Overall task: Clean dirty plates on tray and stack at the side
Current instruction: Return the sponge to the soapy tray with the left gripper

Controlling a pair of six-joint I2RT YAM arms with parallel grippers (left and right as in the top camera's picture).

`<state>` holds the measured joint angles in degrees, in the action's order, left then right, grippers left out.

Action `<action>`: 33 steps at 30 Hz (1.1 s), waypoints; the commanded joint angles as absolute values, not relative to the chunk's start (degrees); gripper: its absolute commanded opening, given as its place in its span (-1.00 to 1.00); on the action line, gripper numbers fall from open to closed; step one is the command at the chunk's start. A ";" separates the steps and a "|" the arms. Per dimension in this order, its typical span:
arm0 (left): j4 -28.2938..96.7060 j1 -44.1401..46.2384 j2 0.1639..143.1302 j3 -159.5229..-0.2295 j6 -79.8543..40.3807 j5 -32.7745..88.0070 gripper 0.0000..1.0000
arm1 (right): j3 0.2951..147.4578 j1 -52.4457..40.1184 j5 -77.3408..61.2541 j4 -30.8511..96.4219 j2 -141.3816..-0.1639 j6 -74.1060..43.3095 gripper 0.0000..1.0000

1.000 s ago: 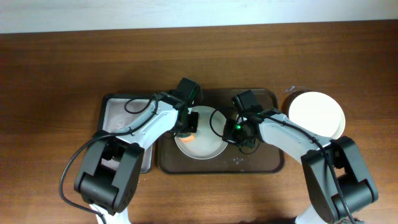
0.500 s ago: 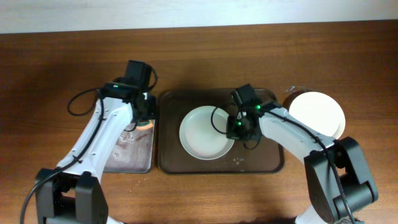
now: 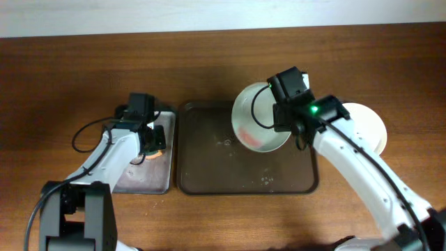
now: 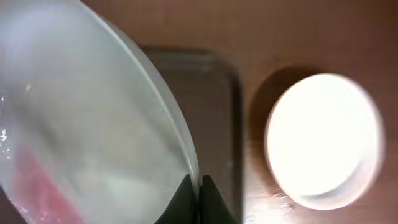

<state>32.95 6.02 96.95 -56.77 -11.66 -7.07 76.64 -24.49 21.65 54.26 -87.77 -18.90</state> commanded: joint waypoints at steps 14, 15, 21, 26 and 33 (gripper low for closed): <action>27.66 5.85 96.64 -53.93 -4.62 -3.86 -1.00 | 77.95 -33.41 53.74 52.64 -85.17 -11.75 -0.92; 27.62 5.85 96.64 -53.34 -4.62 -3.84 -0.99 | 77.97 -33.41 54.78 52.47 -85.17 -11.75 -0.92; 27.64 5.85 96.64 -53.23 -4.62 -3.84 -0.53 | 77.95 -33.41 54.94 52.03 -85.17 -11.14 -0.92; 21.54 5.85 96.62 -53.23 -4.62 -3.86 -0.06 | 77.95 -33.36 54.68 52.05 -85.17 -11.18 -0.92; 22.26 5.85 97.84 -51.59 -4.64 -3.88 0.07 | 77.95 -33.36 54.68 52.07 -85.17 -11.18 -0.92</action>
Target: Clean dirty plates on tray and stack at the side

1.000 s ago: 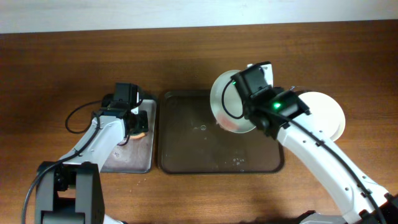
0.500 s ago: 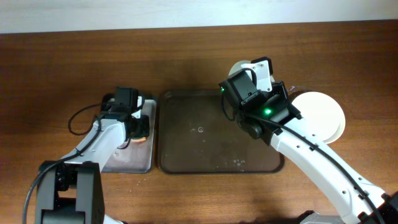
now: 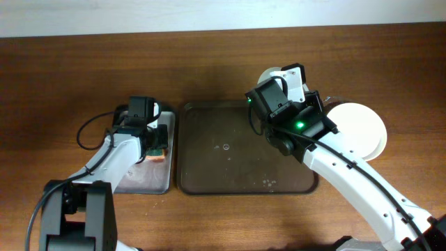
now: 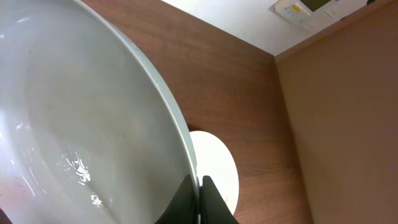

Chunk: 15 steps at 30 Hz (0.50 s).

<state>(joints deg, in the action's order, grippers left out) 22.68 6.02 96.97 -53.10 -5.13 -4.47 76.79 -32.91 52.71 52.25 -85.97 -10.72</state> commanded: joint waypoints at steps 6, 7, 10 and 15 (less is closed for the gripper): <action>14.96 5.85 100.51 -51.31 -4.62 -3.86 -0.31 | 77.95 -33.36 54.68 52.16 -85.17 -11.16 -0.92; 14.57 5.85 100.51 -51.31 -4.64 -3.84 -0.78 | 77.95 -33.36 54.68 52.27 -85.17 -11.16 -0.92; 15.22 5.85 100.31 -52.16 -4.62 -3.86 -1.00 | 77.95 -33.36 54.68 52.29 -85.17 -11.16 -0.92; 25.04 5.85 99.31 -56.07 -4.62 -3.88 0.32 | 77.95 -33.36 54.65 53.15 -85.17 -11.18 -0.92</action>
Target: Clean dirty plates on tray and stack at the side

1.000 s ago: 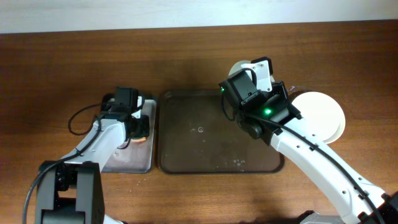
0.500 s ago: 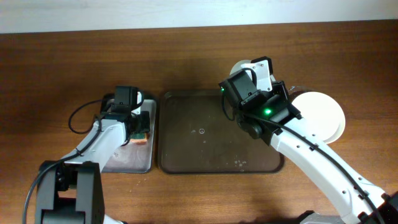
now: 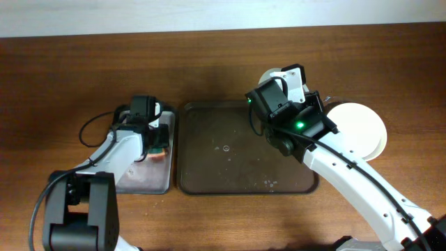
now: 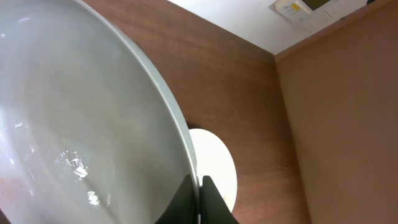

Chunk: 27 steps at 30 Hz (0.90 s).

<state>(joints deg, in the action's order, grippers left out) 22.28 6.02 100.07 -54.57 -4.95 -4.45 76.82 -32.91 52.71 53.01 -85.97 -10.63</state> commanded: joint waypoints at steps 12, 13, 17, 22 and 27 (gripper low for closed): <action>32.27 5.85 98.76 -56.05 -4.62 -5.02 -1.00 | 77.95 -33.36 54.65 53.17 -85.17 -11.18 -0.92; 32.67 5.85 97.84 -56.12 -4.60 -6.02 -1.00 | 77.95 -33.36 54.68 53.17 -85.17 -11.18 -0.92; 30.74 5.85 93.91 -56.12 -4.62 -6.46 0.20 | 77.95 -33.36 54.68 53.15 -85.17 -11.18 -0.92; 23.64 5.85 96.05 -56.10 -4.62 -5.72 0.43 | 77.95 -33.36 54.65 53.17 -85.17 -11.18 -0.92; 17.61 5.85 100.62 -56.10 -4.62 -4.82 0.45 | 77.95 -33.36 54.68 53.17 -85.17 -11.18 -0.92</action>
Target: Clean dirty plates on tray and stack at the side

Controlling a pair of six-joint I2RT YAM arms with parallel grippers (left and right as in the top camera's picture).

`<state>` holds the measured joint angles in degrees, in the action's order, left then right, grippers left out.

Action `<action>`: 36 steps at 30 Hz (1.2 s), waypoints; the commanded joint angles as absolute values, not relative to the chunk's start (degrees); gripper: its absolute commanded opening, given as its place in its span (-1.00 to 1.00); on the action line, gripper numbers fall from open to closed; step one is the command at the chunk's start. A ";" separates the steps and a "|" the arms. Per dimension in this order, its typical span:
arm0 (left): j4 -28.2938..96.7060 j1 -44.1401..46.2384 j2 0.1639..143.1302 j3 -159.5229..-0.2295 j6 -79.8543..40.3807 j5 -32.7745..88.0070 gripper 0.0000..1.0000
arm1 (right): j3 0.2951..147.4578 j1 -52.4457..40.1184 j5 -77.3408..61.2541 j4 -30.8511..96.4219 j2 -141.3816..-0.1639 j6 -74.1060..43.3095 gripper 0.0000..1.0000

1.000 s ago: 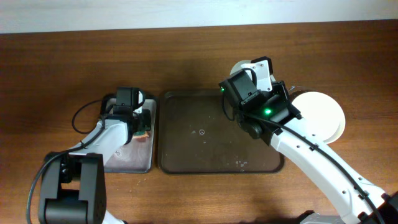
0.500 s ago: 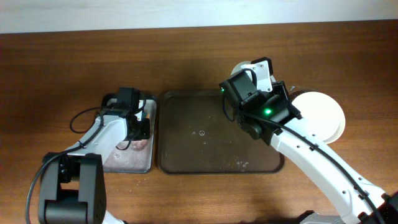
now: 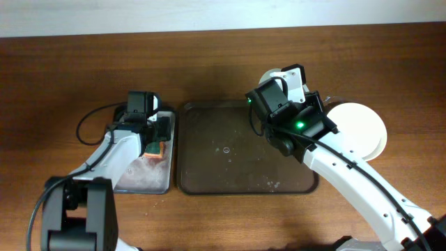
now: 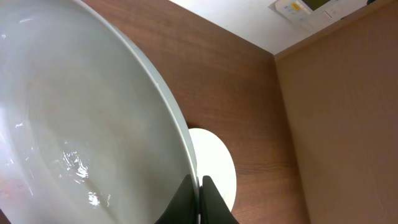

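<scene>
My right gripper (image 4: 199, 188) is shut on the rim of a white plate (image 4: 81, 118), held up on edge over the far right corner of the brown tray (image 3: 230, 167). From overhead only a sliver of the plate (image 3: 272, 74) shows behind the wrist. The plate's face looks wet, with glints. A stack of clean white plates (image 3: 359, 127) lies on the table to the right, also seen past the rim as the plate stack (image 4: 214, 168). My left gripper (image 3: 155, 138) sits over the small metal tray (image 3: 139, 178), shut on an orange and green sponge (image 3: 155, 148).
The brown tray has a few small specks near its front edge. The right arm's white links run from the front right corner across the tray's right side. A black cable loops left of the left arm.
The left gripper and the sponge have shifted a little toward the far end of the metal tray. The right gripper and its plate have not moved.
At first the right gripper held the plate tilted over the tray's far right, a red smear showing on its face. Then the plate stood on edge under the wrist, and it has stayed so. The left gripper stayed with the sponge over the metal tray, shifting slightly.
</scene>
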<state>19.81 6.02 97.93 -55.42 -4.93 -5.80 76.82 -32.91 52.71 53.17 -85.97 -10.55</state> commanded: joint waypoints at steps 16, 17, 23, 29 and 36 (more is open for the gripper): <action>18.92 5.85 96.40 -58.89 -4.64 -2.70 -0.02 | 77.95 -33.36 54.61 53.19 -85.17 -11.18 -0.92; 18.37 5.85 95.88 -58.89 -4.71 -2.02 -0.22 | 77.95 -33.36 54.46 53.17 -85.17 -11.18 -0.92; 13.63 5.85 98.89 -58.87 -5.82 1.34 -1.00 | 77.95 -33.36 54.43 53.19 -85.17 -11.18 -0.92; 9.65 5.85 104.95 -58.87 -6.20 1.37 -1.00 | 77.95 -33.36 52.93 53.19 -85.17 -11.18 -0.92; 2.02 5.85 108.44 -58.87 -7.14 3.92 -1.00 | 77.95 -33.36 52.95 53.19 -85.17 -11.18 -0.92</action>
<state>3.77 6.02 105.95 -58.30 -6.02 1.28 76.82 -32.91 52.47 53.23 -85.97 -10.52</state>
